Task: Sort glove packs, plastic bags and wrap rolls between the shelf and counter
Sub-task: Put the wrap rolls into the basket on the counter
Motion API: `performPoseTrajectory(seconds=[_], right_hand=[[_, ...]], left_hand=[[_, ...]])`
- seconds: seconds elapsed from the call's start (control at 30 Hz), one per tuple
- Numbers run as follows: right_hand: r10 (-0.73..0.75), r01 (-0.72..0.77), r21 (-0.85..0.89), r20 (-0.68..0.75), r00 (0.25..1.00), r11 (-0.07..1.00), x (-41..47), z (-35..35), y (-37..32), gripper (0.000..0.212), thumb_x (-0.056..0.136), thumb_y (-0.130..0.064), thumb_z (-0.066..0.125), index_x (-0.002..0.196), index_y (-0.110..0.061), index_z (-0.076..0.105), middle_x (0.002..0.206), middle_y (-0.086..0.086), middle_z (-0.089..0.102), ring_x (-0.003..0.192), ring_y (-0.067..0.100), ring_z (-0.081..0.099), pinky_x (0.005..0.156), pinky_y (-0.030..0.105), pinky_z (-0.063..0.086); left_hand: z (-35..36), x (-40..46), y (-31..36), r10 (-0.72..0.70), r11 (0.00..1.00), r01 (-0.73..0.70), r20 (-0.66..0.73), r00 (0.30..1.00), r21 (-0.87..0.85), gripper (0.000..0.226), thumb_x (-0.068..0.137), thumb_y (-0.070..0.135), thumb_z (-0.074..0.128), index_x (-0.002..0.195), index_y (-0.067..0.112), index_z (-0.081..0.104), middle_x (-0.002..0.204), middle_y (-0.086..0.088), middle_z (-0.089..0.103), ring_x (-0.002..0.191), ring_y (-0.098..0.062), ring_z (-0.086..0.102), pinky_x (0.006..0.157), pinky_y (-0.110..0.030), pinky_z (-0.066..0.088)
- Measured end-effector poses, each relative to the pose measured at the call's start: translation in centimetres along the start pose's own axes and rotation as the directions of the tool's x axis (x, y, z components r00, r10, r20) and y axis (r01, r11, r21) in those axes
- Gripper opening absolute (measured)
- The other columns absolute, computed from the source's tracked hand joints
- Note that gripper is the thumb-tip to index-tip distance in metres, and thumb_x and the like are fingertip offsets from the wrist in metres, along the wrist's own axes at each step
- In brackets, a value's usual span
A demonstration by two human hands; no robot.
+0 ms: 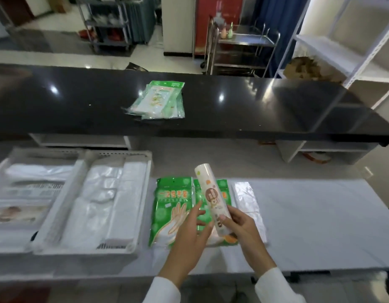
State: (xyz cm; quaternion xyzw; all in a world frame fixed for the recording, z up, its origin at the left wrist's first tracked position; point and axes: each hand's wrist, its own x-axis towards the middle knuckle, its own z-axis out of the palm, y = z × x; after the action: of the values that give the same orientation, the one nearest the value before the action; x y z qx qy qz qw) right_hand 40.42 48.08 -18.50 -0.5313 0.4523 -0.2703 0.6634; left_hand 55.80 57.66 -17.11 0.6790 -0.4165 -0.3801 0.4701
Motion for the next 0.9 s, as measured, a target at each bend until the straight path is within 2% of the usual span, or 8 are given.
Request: performPoseTrajectory(seconds=[0.07, 0.17, 0.23, 0.37, 0.47, 0.57, 0.73, 0.9], right_hand=[[-0.009, 0.011, -0.057, 0.042, 0.999, 0.998, -0.6, 3.4, -0.3, 0.068, 0.07, -0.058, 0.087, 0.13, -0.033, 0.069, 0.119, -0.004, 0.078, 0.104, 0.021, 0.077, 0.083, 0.04, 0.065], [-0.029, 0.036, -0.092, 0.074, 0.997, 0.995, -0.7, 7.5, -1.0, 0.076, 0.063, -0.07, 0.086, 0.128, -0.036, 0.068, 0.118, -0.007, 0.078, 0.103, 0.018, 0.077, 0.08, 0.035, 0.065], [-0.033, 0.043, -0.098, 0.105, 0.994, 0.994, -0.3, 9.4, -1.5, 0.073, 0.066, -0.064, 0.087, 0.129, -0.032, 0.068, 0.119, -0.005, 0.078, 0.105, 0.02, 0.077, 0.08, 0.032, 0.065], [-0.024, 0.056, -0.14, 0.222, 0.975, 0.989, 0.9, 12.5, -2.9, 0.054, 0.074, -0.052, 0.084, 0.125, -0.036, 0.072, 0.118, -0.003, 0.078, 0.103, 0.02, 0.077, 0.08, 0.029, 0.063], [-0.028, 0.085, -0.178, 0.3, 0.953, 0.98, 2.3, 14.4, -4.1, 0.044, 0.076, -0.048, 0.081, 0.119, -0.044, 0.075, 0.116, -0.005, 0.078, 0.101, 0.018, 0.077, 0.079, 0.028, 0.063], [-0.042, 0.134, -0.216, 0.384, 0.922, 0.967, 4.1, 16.0, -5.1, 0.049, 0.079, -0.047, 0.079, 0.126, -0.036, 0.073, 0.118, -0.006, 0.078, 0.104, 0.017, 0.076, 0.08, 0.027, 0.061], [-0.04, 0.187, -0.244, 0.503, 0.863, 0.951, 6.6, 19.1, -6.1, 0.051, 0.082, -0.046, 0.079, 0.131, -0.034, 0.071, 0.12, -0.01, 0.076, 0.107, 0.012, 0.074, 0.084, 0.026, 0.06], [-0.078, 0.238, -0.263, 0.502, 0.861, 0.935, 8.5, 23.7, -6.1, 0.046, 0.078, -0.045, 0.087, 0.122, -0.04, 0.072, 0.115, -0.011, 0.077, 0.103, 0.012, 0.074, 0.084, 0.027, 0.061]], left_hand=[[-2.9, -1.1, -0.3, -0.041, 0.996, 0.037, -0.04, 0.998, -0.082, 0.063, 0.102, 0.037, 0.063, 0.155, 0.044, 0.029, 0.131, 0.027, 0.055, 0.105, 0.013, 0.061, 0.079, -0.018, 0.059], [-6.6, -2.3, -1.0, -0.018, 0.996, 0.007, -0.127, 0.992, -0.089, 0.07, 0.1, 0.047, 0.061, 0.157, 0.049, 0.022, 0.138, 0.023, 0.058, 0.112, 0.006, 0.065, 0.091, -0.03, 0.062], [-8.3, -2.4, -1.4, -0.04, 0.988, 0.01, -0.189, 0.981, -0.156, 0.076, 0.098, 0.047, 0.062, 0.159, 0.049, 0.018, 0.14, 0.019, 0.058, 0.115, 0.001, 0.066, 0.091, -0.03, 0.062], [-11.1, -1.4, -2.1, -0.123, 0.925, -0.01, -0.324, 0.938, -0.379, 0.079, 0.094, 0.031, 0.072, 0.151, 0.056, 0.024, 0.129, 0.024, 0.061, 0.106, 0.009, 0.067, 0.073, -0.016, 0.059], [-13.9, -0.1, -2.8, -0.194, 0.859, -0.045, -0.406, 0.893, -0.51, 0.088, 0.089, 0.024, 0.078, 0.152, 0.055, 0.025, 0.131, 0.015, 0.06, 0.106, 0.002, 0.07, 0.072, -0.02, 0.061], [-17.0, 1.0, -3.4, -0.23, 0.812, -0.092, -0.461, 0.857, -0.576, 0.092, 0.084, 0.024, 0.083, 0.149, 0.061, 0.03, 0.132, 0.007, 0.062, 0.109, -0.01, 0.073, 0.078, -0.03, 0.063], [-21.7, 1.8, -4.1, -0.252, 0.799, -0.151, -0.553, 0.794, -0.581, 0.072, 0.087, 0.019, 0.084, 0.139, 0.053, 0.047, 0.13, -0.006, 0.064, 0.109, -0.017, 0.074, 0.08, -0.043, 0.065], [-26.7, 1.3, -4.8, -0.303, 0.789, -0.192, -0.641, 0.705, -0.584, 0.063, 0.084, 0.022, 0.085, 0.129, 0.051, 0.053, 0.128, -0.006, 0.068, 0.109, -0.021, 0.075, 0.079, -0.041, 0.065]])
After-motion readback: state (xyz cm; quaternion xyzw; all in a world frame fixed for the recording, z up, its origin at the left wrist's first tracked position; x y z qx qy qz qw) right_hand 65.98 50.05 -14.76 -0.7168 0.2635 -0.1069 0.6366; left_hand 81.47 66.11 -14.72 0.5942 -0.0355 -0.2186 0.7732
